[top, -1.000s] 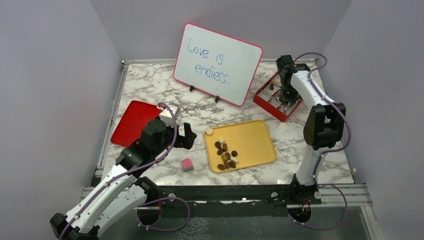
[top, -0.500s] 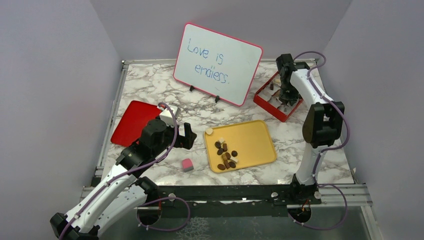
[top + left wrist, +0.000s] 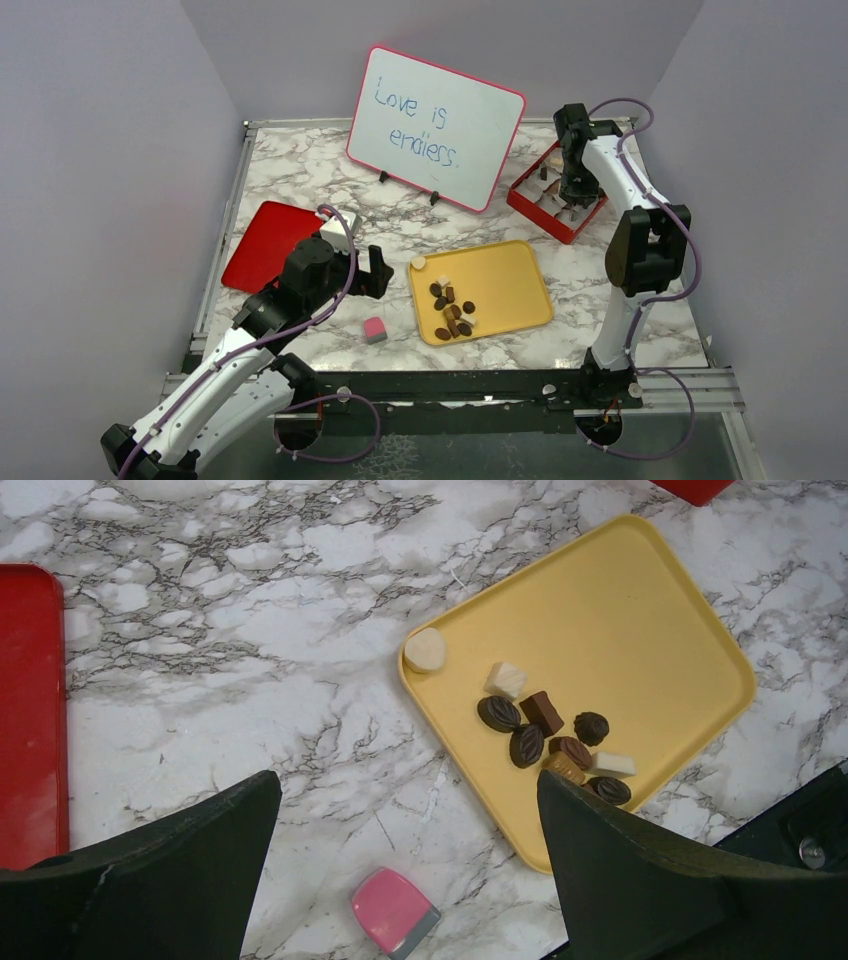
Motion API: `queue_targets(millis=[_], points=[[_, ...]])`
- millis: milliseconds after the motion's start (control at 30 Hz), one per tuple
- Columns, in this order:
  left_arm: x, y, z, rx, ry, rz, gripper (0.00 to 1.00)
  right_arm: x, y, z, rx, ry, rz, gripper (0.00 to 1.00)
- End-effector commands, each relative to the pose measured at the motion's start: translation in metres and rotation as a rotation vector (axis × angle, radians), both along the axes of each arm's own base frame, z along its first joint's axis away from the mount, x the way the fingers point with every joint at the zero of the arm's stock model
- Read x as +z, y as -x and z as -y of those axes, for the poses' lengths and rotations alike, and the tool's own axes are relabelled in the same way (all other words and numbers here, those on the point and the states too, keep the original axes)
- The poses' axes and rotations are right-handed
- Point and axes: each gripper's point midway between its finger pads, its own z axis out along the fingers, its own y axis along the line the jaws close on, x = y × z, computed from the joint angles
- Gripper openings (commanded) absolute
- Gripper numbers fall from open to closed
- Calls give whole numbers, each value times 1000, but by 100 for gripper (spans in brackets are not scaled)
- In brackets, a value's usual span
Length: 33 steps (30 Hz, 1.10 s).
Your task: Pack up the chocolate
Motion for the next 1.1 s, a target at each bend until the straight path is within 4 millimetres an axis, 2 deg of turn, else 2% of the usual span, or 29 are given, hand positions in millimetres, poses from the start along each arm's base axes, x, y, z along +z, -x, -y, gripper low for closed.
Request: queue_targets(millis=[0, 233, 367, 633, 767, 1000, 1067], points=[[4, -3, 2, -1, 7, 25, 99, 19, 12, 11, -16, 39, 3, 36], [2, -4, 1, 5, -1, 18, 99, 47, 15, 5, 13, -6, 66, 36], [1, -5, 0, 14, -8, 16, 99, 62, 14, -13, 112, -102, 135, 36], [3, -9, -6, 52, -21, 20, 99, 94, 33, -26, 212, -157, 242, 36], [6, -11, -10, 81, -13, 33, 99, 107, 48, -48, 315, -240, 303, 35], [17, -15, -18, 139, -8, 61, 99, 117, 82, -94, 493, -427, 391, 35], [22, -16, -21, 153, -8, 72, 99, 120, 90, -101, 520, -457, 408, 35]])
